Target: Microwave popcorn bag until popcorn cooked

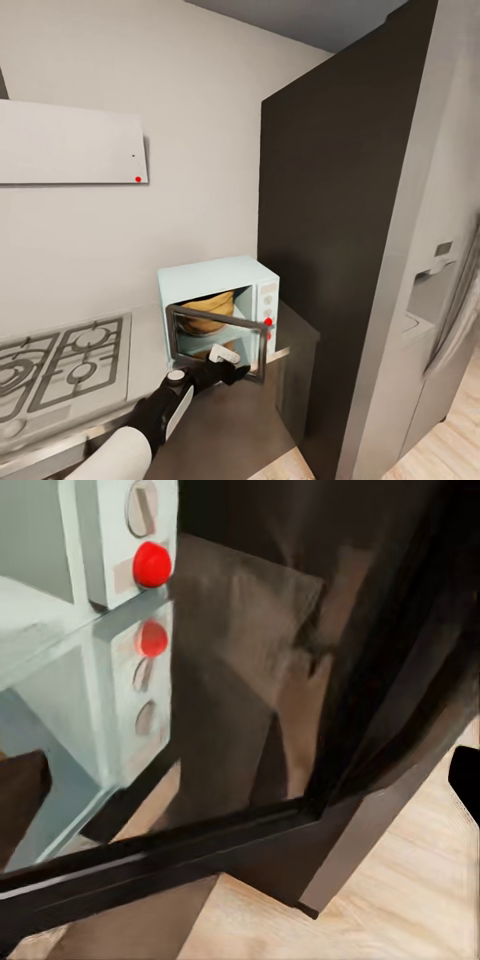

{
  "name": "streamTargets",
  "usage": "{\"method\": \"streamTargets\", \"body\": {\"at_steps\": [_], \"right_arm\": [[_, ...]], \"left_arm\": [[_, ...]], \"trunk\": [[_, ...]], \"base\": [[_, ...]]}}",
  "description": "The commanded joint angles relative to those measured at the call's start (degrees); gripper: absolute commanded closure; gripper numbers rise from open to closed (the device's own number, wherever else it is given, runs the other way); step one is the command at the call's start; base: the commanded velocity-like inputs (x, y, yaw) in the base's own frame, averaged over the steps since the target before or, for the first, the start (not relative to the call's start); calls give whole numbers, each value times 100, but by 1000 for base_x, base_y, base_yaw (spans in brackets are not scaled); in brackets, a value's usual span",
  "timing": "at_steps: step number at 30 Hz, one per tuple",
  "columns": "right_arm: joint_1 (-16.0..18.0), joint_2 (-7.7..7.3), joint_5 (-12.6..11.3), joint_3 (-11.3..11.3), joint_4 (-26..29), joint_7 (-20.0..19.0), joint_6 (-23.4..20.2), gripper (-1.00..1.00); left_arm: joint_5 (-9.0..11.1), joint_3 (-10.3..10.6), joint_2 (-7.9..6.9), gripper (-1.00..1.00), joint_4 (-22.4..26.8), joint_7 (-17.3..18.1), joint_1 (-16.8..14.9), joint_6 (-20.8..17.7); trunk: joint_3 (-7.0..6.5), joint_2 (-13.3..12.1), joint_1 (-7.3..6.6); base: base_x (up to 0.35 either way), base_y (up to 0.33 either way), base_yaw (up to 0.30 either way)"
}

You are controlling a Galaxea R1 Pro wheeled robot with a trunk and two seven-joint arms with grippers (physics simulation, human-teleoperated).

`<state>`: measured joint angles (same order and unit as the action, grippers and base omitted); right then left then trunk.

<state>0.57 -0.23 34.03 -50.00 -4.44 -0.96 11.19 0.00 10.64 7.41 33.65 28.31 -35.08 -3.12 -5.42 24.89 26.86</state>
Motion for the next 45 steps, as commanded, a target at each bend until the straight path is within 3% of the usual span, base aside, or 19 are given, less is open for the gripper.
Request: {"method": "streamTargets", "body": {"at_steps": [1, 5, 11, 14, 17, 22, 33, 38, 45], "right_arm": [[3, -3, -11, -19, -13, -10, 26, -100], [3, -3, -11, -19, -13, -10, 26, -100], [3, -3, -11, -19, -13, -10, 31, -100], [3, -3, -11, -19, -13, -10, 32, -100], [3, -3, -11, -19, -13, -10, 31, -100], [3, -3, -11, -19, -13, -10, 31, -100], [2, -3, -11, -24, -13, -14, 24, -100], [5, -3, -11, -27, -13, -19, 31, -100], [3, -3, -11, -27, -13, -19, 32, -100]], "left_arm": [[8, -10, 2, -100, 29, -17, 1, -32], [11, -25, 23, -100, 84, -540, 1, -29], [18, -42, 45, -100, 89, -788, 1, -24], [18, -250, 49, -100, 89, -1292, 1, -22], [18, -309, 59, -100, 130, -1748, 1, -22], [18, -500, 61, -100, 218, -1801, 1, -22], [18, -519, 75, -100, 221, -1803, 1, -6], [18, -519, 77, -100, 214, -1803, 1, 242], [18, -519, 77, -100, 212, -1803, 1, 285]], "trunk": [[2, 4, 2], [2, 4, 2], [2, 4, 2], [2, 4, 2], [2, 4, 2], [2, 4, 2], [2, 4, 2], [2, 4, 2], [2, 4, 2]], "base": [[0, 0, -276], [0, 0, -276], [18, 0, -227], [180, 0, -27], [250, 0, -3], [327, 0, 0], [115, 0, 0], [142, 0, 0], [23, 0, 0]]}}
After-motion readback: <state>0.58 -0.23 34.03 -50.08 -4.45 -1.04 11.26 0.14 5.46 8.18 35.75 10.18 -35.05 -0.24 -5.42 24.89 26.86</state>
